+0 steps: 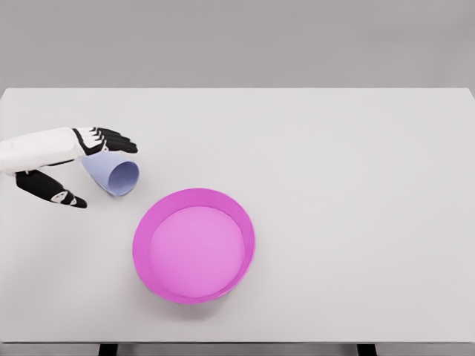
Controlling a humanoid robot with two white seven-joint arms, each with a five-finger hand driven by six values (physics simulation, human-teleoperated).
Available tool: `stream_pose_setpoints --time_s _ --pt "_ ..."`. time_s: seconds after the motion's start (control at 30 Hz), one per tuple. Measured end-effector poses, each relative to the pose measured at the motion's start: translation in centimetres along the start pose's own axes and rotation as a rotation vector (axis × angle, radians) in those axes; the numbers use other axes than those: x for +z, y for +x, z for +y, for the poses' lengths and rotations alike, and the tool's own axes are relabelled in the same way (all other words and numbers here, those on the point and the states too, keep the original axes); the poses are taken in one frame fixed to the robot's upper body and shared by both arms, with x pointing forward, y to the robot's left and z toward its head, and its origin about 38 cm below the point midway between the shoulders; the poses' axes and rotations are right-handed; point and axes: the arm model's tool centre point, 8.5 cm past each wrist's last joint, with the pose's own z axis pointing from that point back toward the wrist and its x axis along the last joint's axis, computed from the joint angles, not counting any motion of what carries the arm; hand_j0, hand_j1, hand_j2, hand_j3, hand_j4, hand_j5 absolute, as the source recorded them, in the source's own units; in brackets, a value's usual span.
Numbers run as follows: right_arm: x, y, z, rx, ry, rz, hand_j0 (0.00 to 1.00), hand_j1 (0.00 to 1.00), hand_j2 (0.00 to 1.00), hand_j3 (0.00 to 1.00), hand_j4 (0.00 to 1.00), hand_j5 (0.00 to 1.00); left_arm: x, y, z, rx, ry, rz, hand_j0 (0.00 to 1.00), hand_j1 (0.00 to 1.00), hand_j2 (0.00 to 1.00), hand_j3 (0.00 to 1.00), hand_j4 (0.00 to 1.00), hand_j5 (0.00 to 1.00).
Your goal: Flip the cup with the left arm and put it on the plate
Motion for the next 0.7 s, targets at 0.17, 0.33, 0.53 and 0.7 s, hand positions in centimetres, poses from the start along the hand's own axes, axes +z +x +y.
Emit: stream_pose_setpoints --time_s 0.17,0.33,0.53,0.7 --pt "0.0 -0.4 0.0 -0.001 0.0 0.007 1.0 1.0 1.0 1.0 1.0 1.0 0.5 -1.1 1.5 0.018 0.041 0.02 1.0 1.0 1.0 1.0 1.0 1.0" --pt "0.0 -0.4 0.0 -0.003 0.0 0.008 1.0 1.0 1.0 1.0 1.0 1.0 0.7 -2.8 1.4 0.0 0.02 0.08 1.0 1.0 1.0 1.0 1.0 1.0" --pt "0.0 -0.3 0.0 -0.003 0.0 0.006 1.0 1.0 1.0 1.0 1.0 1.0 -1.3 -5.5 0.4 0.044 -0.019 0.112 1.0 1.0 1.0 1.0 1.0 1.0" --pt "0.0 -0.4 0.0 -0.003 0.0 0.008 1.0 1.0 1.0 1.0 1.0 1.0 -1.5 -8.0 0.3 0.084 -0.024 0.166 1.0 1.0 1.0 1.0 1.0 1.0"
